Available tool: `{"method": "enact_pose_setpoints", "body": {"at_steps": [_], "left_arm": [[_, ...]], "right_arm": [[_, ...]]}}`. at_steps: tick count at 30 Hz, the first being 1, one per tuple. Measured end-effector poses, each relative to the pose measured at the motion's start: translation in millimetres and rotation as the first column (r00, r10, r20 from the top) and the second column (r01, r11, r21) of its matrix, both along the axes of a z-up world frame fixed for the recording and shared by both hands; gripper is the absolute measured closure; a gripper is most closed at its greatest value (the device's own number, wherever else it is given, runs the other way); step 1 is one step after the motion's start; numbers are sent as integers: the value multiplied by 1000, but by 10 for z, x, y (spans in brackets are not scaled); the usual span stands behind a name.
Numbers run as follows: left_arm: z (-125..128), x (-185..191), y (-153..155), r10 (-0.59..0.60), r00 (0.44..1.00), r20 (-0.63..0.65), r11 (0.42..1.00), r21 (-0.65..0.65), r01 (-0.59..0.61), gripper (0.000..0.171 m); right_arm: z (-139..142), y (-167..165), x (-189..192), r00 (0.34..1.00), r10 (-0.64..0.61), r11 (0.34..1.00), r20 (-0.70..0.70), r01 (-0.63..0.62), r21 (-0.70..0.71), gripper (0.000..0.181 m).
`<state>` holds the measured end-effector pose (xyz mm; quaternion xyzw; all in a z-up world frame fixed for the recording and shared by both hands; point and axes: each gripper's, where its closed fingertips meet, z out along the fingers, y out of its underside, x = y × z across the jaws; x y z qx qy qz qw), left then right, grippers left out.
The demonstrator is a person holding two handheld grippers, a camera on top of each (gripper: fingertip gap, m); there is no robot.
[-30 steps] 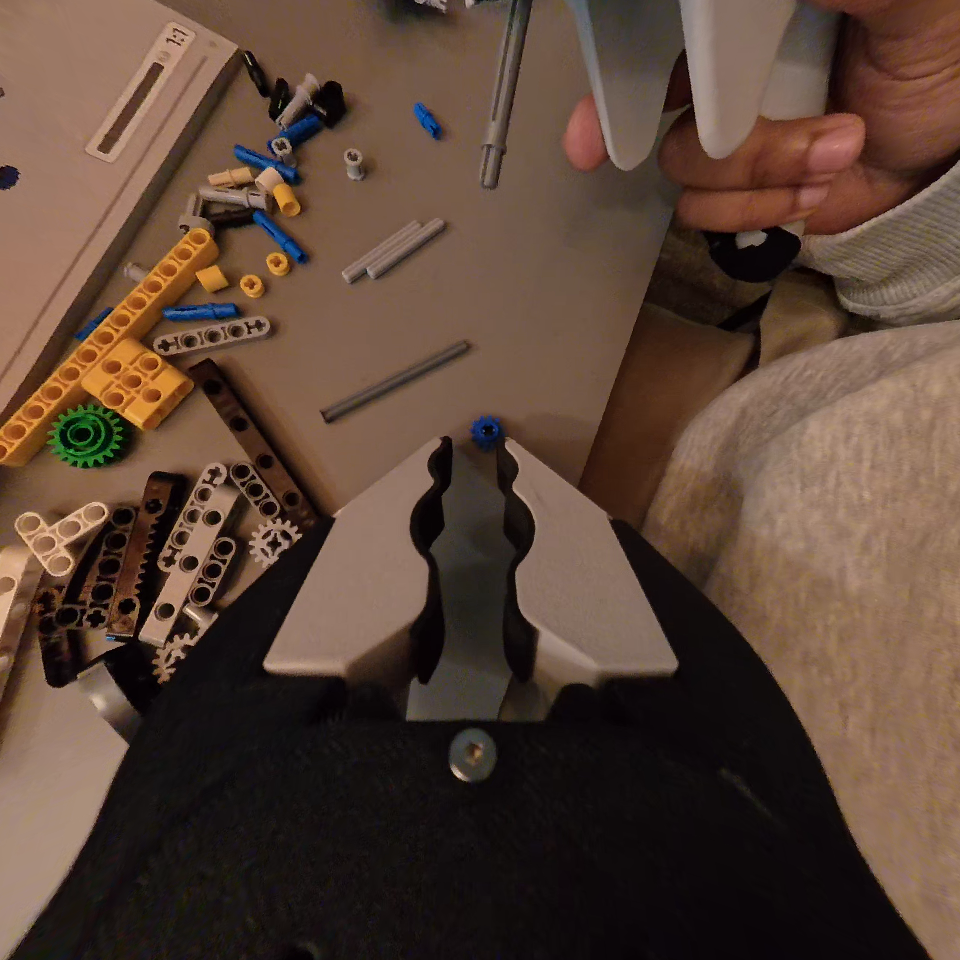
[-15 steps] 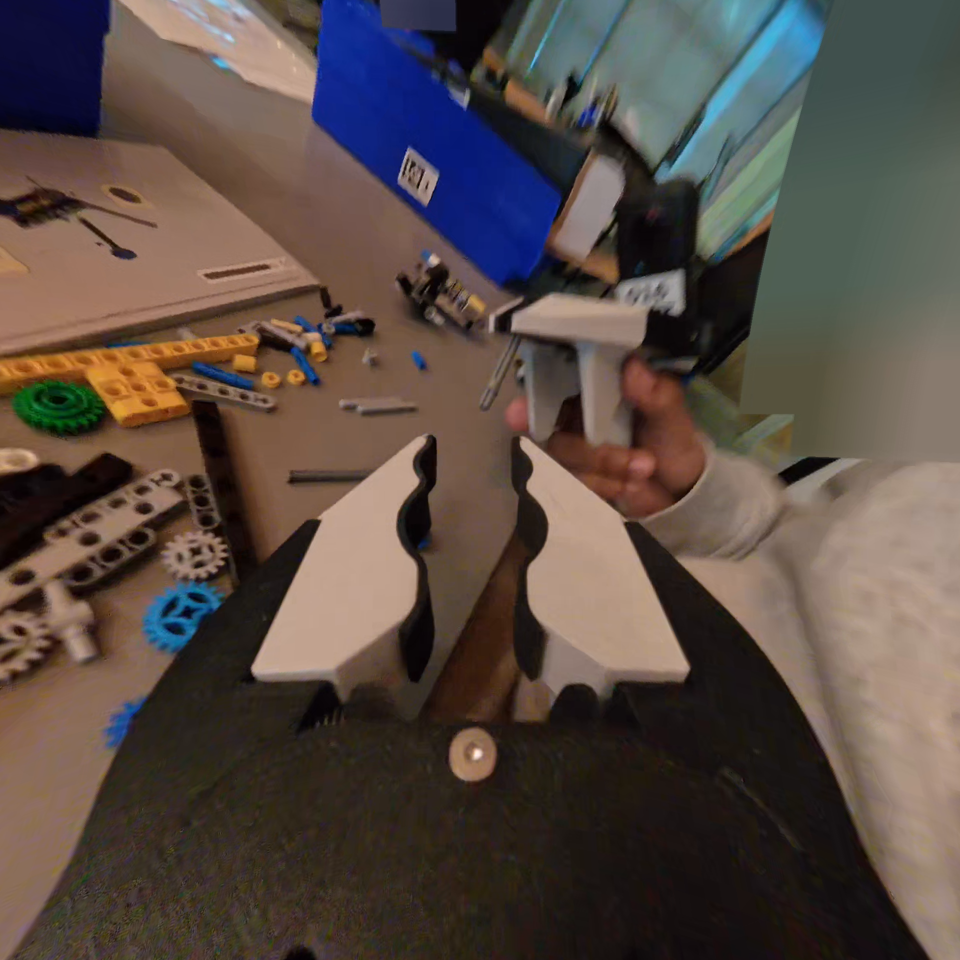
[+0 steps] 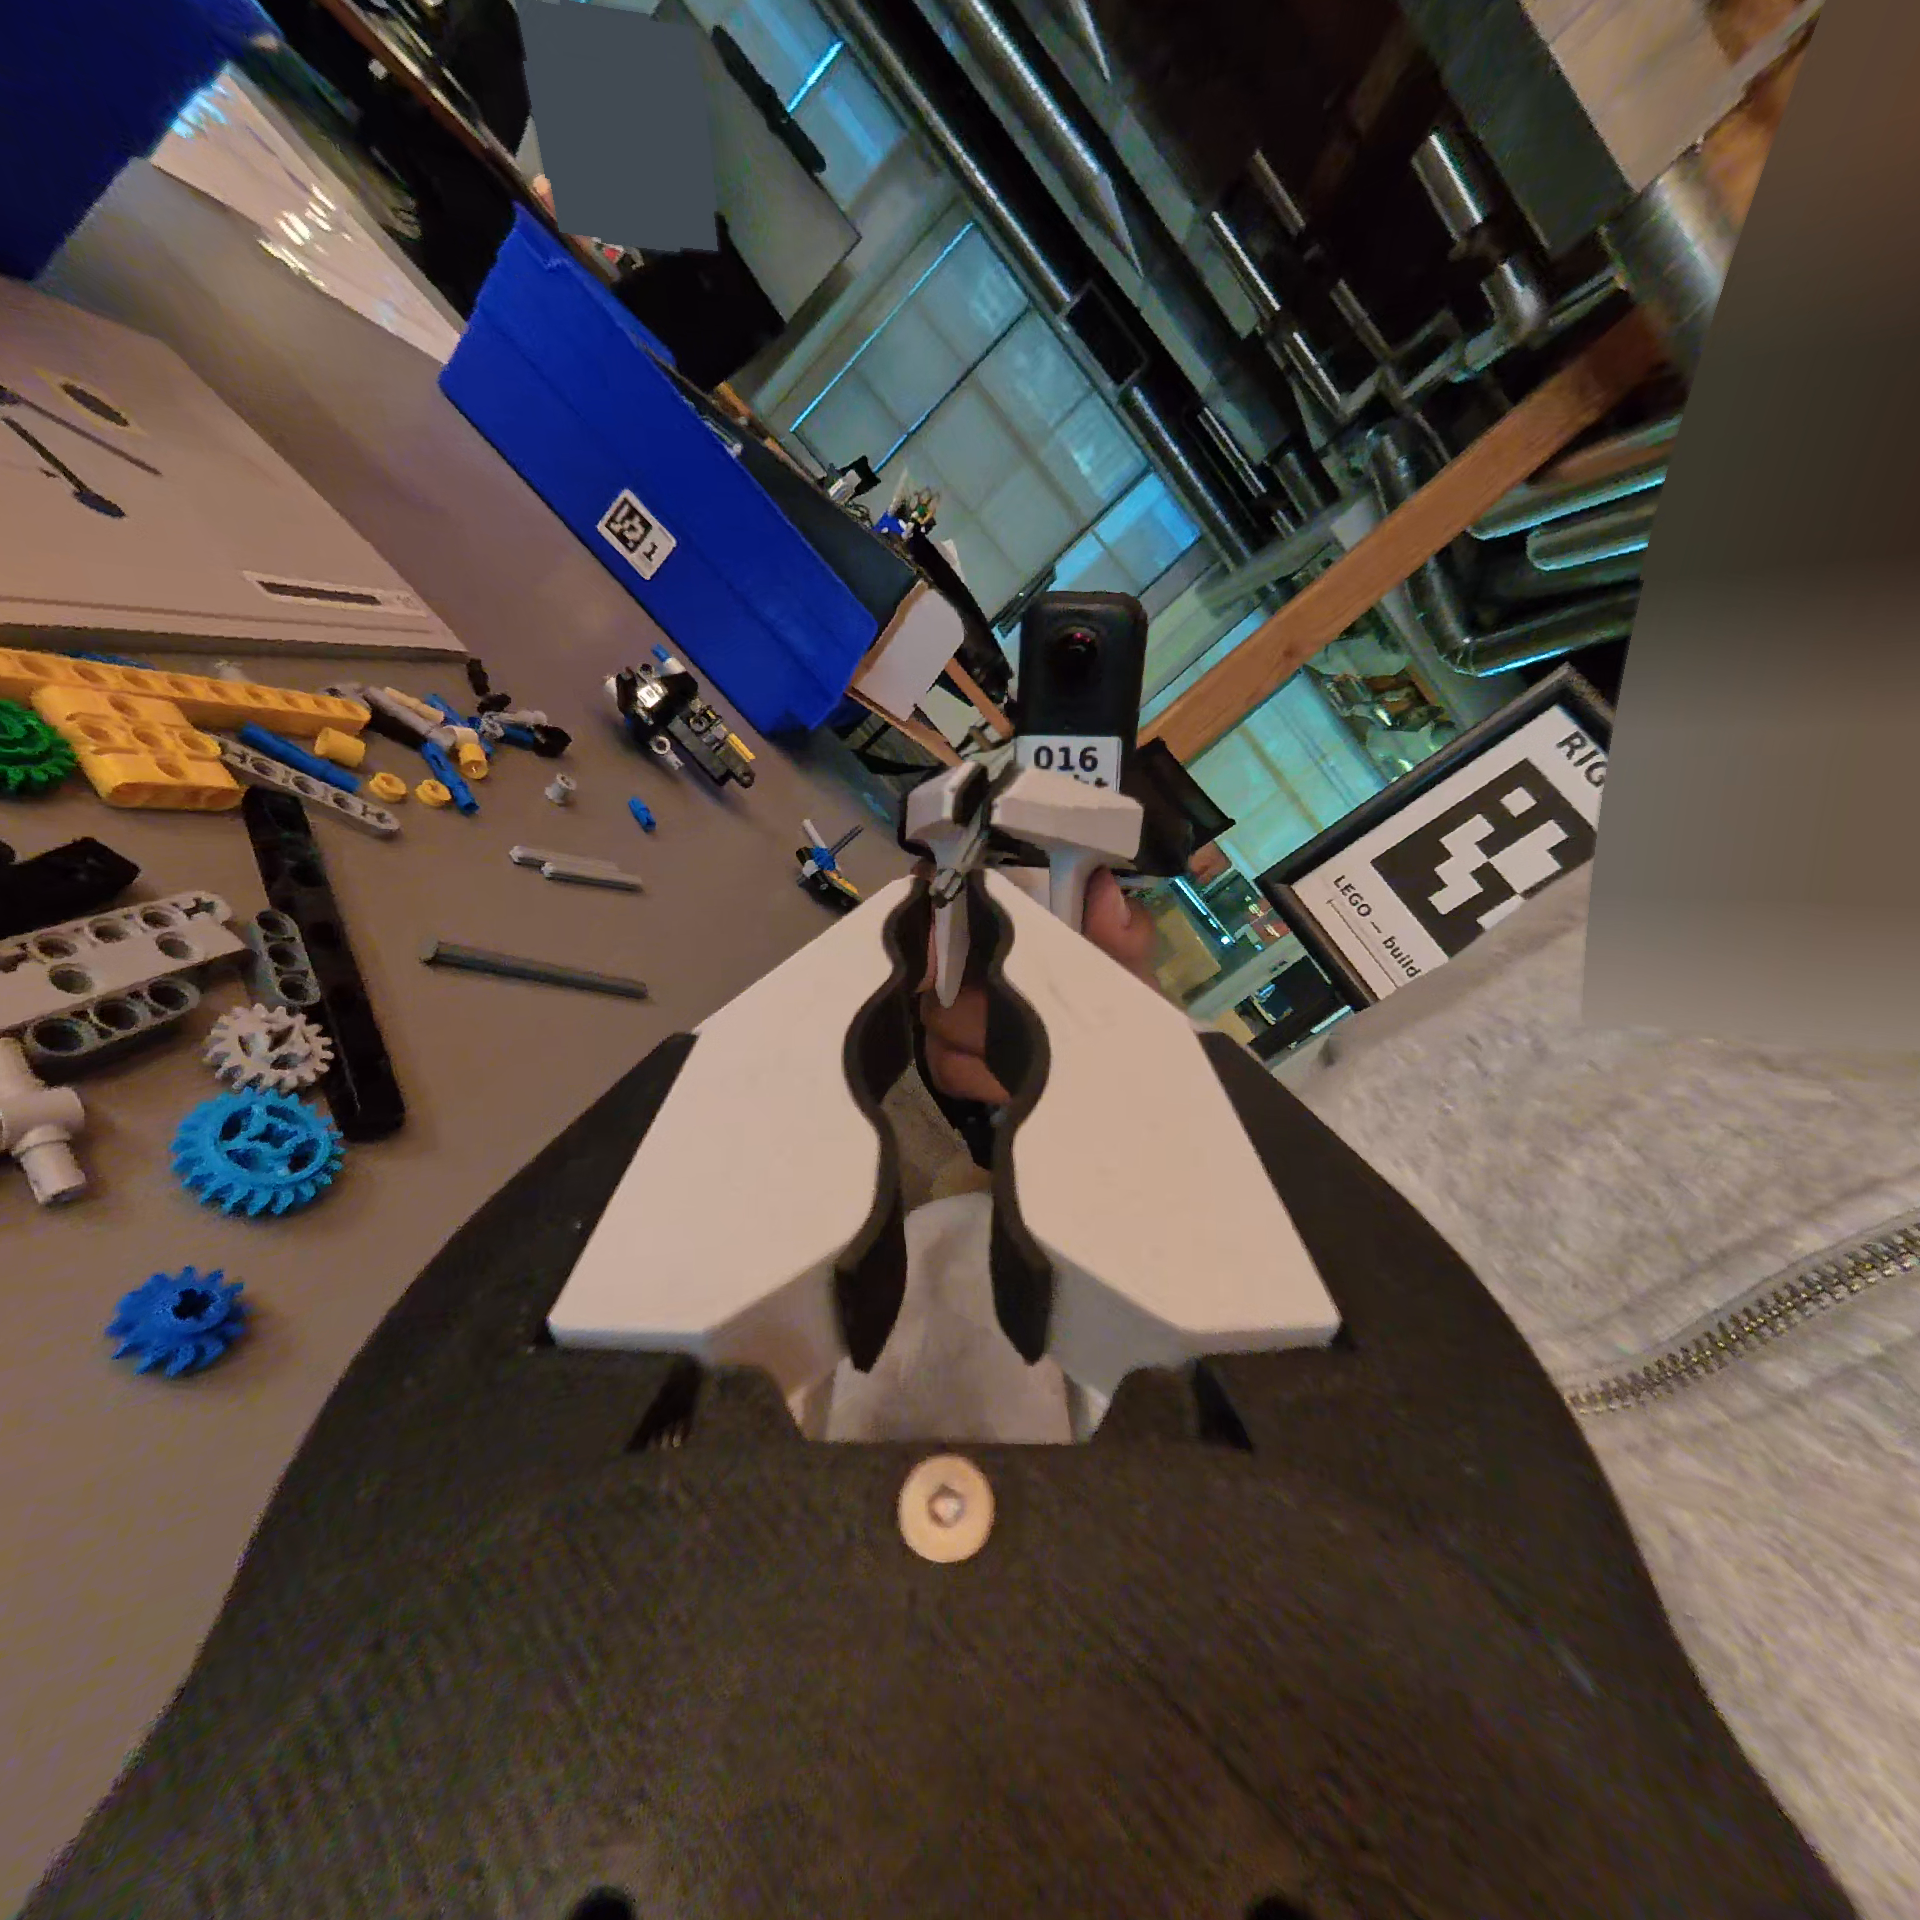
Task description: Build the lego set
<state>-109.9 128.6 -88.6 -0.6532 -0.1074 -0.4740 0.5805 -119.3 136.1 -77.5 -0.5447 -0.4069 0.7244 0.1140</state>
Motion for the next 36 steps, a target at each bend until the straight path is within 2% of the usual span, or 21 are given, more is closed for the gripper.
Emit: {"method": "enact_pose_setpoints", "body": {"at_steps": [7, 12, 18, 21, 23, 36], "left_arm": [[14, -4, -47, -49, 998, 41, 999, 5, 49, 166], [25, -9, -77, -94, 990, 108, 995, 21, 93, 166], [18, -1, -72, -112, 988, 110, 994, 20, 111, 167], [8, -20, -62, -100, 990, 101, 995, 20, 98, 168], [10, -30, -59, -96, 990, 103, 995, 22, 94, 168], [17, 20, -77, -115, 991, 64, 993, 35, 113, 168]], "right_arm": [[-14, -56, 10, 999, 26, 999, 44, -27, 23, 180], [-19, -89, 42, 996, 61, 993, 58, -66, 93, 180], [-40, -81, 50, 995, 71, 985, 75, -82, 152, 179], [-46, -31, 42, 996, 38, 984, 83, -51, 172, 166], [-49, -16, 57, 995, 41, 983, 95, -58, 174, 163], [-93, -136, 102, 979, 107, 970, 175, -142, 199, 179]]}}
